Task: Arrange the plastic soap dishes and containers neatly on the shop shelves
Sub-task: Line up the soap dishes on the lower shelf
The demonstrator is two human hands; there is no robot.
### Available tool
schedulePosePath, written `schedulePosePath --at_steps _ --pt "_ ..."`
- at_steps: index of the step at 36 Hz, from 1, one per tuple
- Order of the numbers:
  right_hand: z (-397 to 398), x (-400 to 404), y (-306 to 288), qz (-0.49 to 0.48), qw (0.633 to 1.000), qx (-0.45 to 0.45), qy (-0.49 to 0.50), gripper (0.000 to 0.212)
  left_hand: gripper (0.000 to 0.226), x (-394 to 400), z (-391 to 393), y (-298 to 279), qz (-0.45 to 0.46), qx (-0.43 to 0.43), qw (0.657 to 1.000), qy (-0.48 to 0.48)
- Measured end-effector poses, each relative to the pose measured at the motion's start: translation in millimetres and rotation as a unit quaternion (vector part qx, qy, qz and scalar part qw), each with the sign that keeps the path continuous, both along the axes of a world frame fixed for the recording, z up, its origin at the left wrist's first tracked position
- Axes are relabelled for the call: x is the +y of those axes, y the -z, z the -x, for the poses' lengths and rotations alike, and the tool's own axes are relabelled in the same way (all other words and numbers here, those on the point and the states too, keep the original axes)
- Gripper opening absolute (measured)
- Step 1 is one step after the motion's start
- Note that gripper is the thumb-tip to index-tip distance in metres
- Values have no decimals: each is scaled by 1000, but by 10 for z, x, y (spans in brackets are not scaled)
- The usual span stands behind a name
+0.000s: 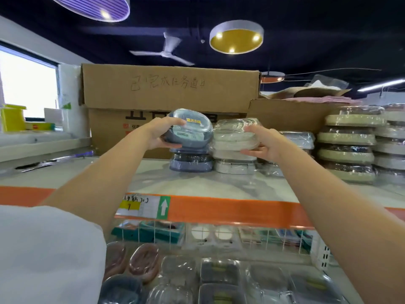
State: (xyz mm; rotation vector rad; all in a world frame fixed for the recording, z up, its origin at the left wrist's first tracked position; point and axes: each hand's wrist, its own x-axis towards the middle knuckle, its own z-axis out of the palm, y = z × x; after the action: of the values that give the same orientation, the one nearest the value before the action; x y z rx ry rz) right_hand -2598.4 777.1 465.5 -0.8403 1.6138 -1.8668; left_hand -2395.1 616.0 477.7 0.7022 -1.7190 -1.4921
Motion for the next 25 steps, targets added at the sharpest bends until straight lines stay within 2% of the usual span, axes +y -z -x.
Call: schedulePosePath --at_steps 3,6,12,16,19,25 --pt "-98 94 103 5 1000 -8 -28 34 15 137 -100 84 -5 9 1000 -7" --pt "-209 221 146 11 999 -12 -33 29 9 301 -200 135 -6 20 1000 -22" --pt "-409 440 173 34 998 -25 -42 45 9 560 -414 189 -17 54 997 -45" --pt "-562 552 169 48 997 -36 -52 29 12 692 -588 216 -3 70 995 -65" --pt "-681 611 185 52 997 -40 -50 32 18 767 -721 241 18 66 994 -82" --pt "-866 765 259 60 997 -39 -36 14 15 929 -901 357 19 57 994 -90"
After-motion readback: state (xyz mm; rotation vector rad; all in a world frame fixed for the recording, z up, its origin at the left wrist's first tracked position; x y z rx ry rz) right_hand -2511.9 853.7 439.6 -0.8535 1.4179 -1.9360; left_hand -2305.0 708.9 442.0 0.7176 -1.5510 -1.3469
